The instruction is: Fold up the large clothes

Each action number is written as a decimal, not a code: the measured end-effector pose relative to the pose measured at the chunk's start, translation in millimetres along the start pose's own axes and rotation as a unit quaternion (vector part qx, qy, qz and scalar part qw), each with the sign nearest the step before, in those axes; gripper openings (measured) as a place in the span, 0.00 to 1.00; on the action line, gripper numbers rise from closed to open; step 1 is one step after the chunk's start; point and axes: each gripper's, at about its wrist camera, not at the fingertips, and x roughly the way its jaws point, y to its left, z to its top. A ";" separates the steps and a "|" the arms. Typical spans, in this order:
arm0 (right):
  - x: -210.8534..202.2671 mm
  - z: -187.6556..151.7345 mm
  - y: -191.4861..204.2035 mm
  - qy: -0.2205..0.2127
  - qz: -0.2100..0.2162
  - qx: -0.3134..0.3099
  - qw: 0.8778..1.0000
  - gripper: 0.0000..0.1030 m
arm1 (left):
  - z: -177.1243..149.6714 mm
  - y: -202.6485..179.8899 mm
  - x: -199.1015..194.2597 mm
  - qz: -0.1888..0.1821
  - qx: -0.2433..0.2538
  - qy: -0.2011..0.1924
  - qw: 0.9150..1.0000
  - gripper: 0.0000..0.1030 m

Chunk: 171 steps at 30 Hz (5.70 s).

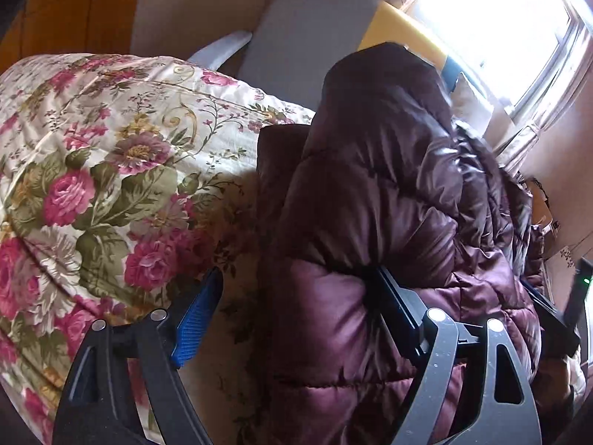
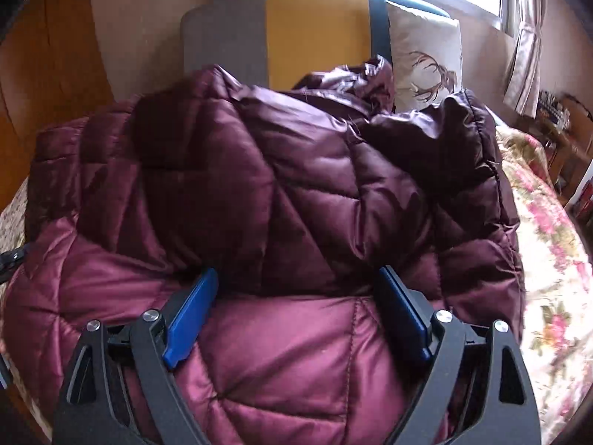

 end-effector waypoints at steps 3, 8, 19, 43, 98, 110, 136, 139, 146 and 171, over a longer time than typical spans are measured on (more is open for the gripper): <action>5.9 4.5 2.6 0.009 -0.005 0.003 1.000 0.86 | 0.9 -4.5 -8.1 0.014 -0.003 -0.002 1.000 0.79; -42.4 1.6 -7.4 -0.009 0.045 0.004 0.999 0.94 | -8.5 -27.3 -46.3 0.065 0.033 -0.046 0.996 0.80; -106.7 -76.8 -104.3 -0.020 0.080 0.190 0.978 0.98 | -40.8 -48.6 -91.7 0.090 0.073 -0.078 0.990 0.87; -51.2 -99.2 -130.2 0.006 0.243 0.332 0.911 0.70 | -55.0 -16.2 -60.1 -0.022 0.013 -0.044 0.999 0.96; -195.4 -86.7 -80.4 -0.071 -0.084 0.063 0.992 0.93 | -76.7 -238.0 -89.6 -0.018 0.269 -0.113 0.956 0.91; -95.1 -67.5 -98.8 -0.011 -0.059 0.077 0.995 0.98 | -70.4 -207.4 -38.5 0.003 0.217 -0.076 0.973 0.91; -166.4 -73.5 -129.3 -0.080 0.015 0.140 0.987 0.98 | -85.9 -212.7 -117.2 0.018 0.181 -0.149 0.972 0.94; -191.8 -95.9 -146.8 -0.088 0.013 0.168 0.982 0.98 | -89.5 -214.7 -125.4 0.011 0.181 -0.153 0.971 0.94; -204.3 -175.3 -199.6 -0.044 0.049 0.273 0.960 0.98 | -99.6 -226.9 -133.9 -0.004 0.191 -0.154 0.969 0.94; -140.9 -220.6 -203.7 -0.005 0.259 0.371 0.892 0.98 | -127.1 -245.4 -79.1 -0.016 0.217 -0.067 0.974 0.94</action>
